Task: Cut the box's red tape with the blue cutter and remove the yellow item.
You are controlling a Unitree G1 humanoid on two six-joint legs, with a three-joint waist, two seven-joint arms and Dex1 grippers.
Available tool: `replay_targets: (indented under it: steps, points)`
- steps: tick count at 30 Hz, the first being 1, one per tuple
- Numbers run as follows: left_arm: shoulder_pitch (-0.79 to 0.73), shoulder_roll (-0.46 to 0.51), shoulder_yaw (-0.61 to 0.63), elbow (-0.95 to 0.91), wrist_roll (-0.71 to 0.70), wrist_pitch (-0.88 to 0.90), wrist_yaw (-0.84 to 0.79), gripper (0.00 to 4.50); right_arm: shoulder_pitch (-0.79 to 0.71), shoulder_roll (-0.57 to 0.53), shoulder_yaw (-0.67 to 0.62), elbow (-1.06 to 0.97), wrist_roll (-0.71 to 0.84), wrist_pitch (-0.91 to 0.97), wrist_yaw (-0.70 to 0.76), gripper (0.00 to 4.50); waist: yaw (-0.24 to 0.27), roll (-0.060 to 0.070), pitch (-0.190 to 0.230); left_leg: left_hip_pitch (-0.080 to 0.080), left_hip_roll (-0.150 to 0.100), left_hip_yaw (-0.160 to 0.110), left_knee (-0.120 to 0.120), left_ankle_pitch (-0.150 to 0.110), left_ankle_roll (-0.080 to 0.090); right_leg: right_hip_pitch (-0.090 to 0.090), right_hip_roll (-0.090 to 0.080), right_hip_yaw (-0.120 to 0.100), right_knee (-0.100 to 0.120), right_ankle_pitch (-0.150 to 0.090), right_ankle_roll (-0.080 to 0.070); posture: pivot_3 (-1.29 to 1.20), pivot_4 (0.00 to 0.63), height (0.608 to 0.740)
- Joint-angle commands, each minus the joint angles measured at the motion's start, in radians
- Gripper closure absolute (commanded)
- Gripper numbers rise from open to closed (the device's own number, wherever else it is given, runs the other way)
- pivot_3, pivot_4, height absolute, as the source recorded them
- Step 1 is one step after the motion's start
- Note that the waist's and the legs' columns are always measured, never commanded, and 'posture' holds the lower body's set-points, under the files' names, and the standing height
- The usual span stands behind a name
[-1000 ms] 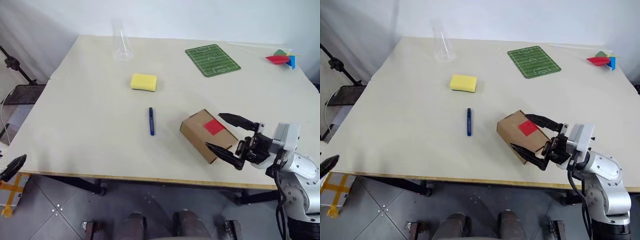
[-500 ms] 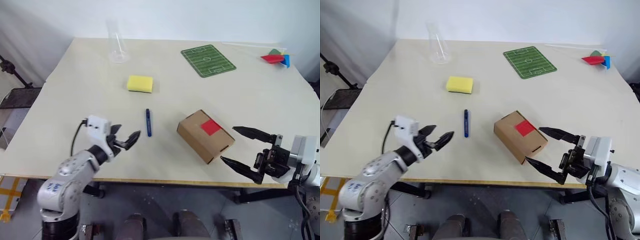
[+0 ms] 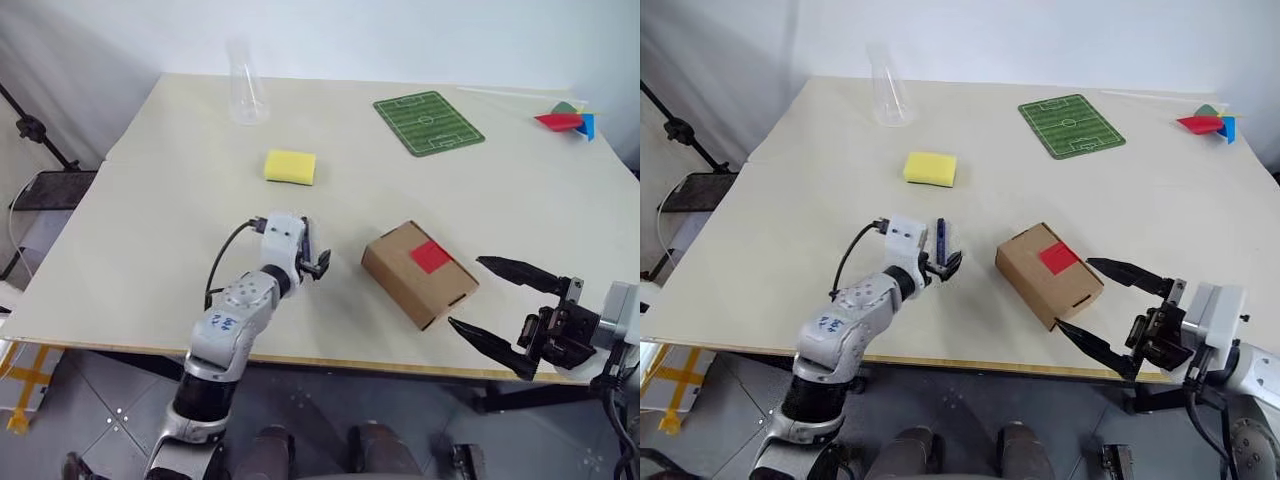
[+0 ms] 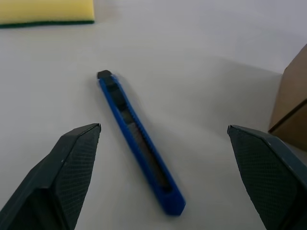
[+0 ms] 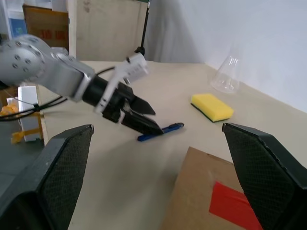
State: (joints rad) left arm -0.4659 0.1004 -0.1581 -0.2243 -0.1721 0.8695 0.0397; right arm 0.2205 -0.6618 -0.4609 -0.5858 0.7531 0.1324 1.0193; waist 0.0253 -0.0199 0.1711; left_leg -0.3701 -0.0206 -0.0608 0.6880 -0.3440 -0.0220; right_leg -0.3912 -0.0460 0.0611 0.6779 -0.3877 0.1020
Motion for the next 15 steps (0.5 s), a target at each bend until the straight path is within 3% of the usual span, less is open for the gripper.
replay_targets:
  steps: [1, 8, 11, 15]
  points:
    - [-0.021, -0.018, -0.006, 0.018, 0.066, -0.007, 0.045, 0.01, -0.003, -0.016, -0.021, -0.035, 0.031, 0.008, -0.013, 0.0, -0.001, 0.0, 0.0, 0.0, 0.0, 0.0, 0.0, 0.0, 0.0, 0.0, 0.0, 0.0, 0.0, 0.0, 0.0, 0.0, 0.15, 0.74]
    - [-0.096, -0.118, 0.029, 0.172, 0.088, 0.01, 0.077, 0.01, -0.072, -0.032, -0.017, -0.004, 0.05, 0.033, -0.042, 0.0, 0.004, 0.0, 0.0, 0.0, 0.0, 0.0, 0.001, 0.0, 0.0, 0.0, 0.0, 0.0, 0.0, 0.0, 0.001, 0.0, 0.15, 0.74]
    - [-0.114, -0.124, -0.011, 0.221, 0.115, -0.039, 0.05, 0.01, -0.09, -0.03, -0.011, -0.008, 0.06, 0.048, -0.06, 0.0, 0.004, 0.0, 0.0, 0.0, 0.0, 0.0, 0.0, 0.0, 0.0, 0.0, 0.0, 0.0, -0.001, 0.0, 0.001, 0.0, 0.15, 0.74]
    - [-0.116, -0.177, 0.039, 0.26, 0.118, 0.0, 0.097, 0.01, -0.098, -0.029, -0.003, -0.016, 0.061, 0.056, -0.068, 0.0, 0.008, 0.0, 0.0, -0.001, 0.0, 0.0, 0.0, 0.0, 0.0, 0.0, -0.001, 0.0, -0.002, 0.001, 0.001, 0.0, 0.15, 0.74]
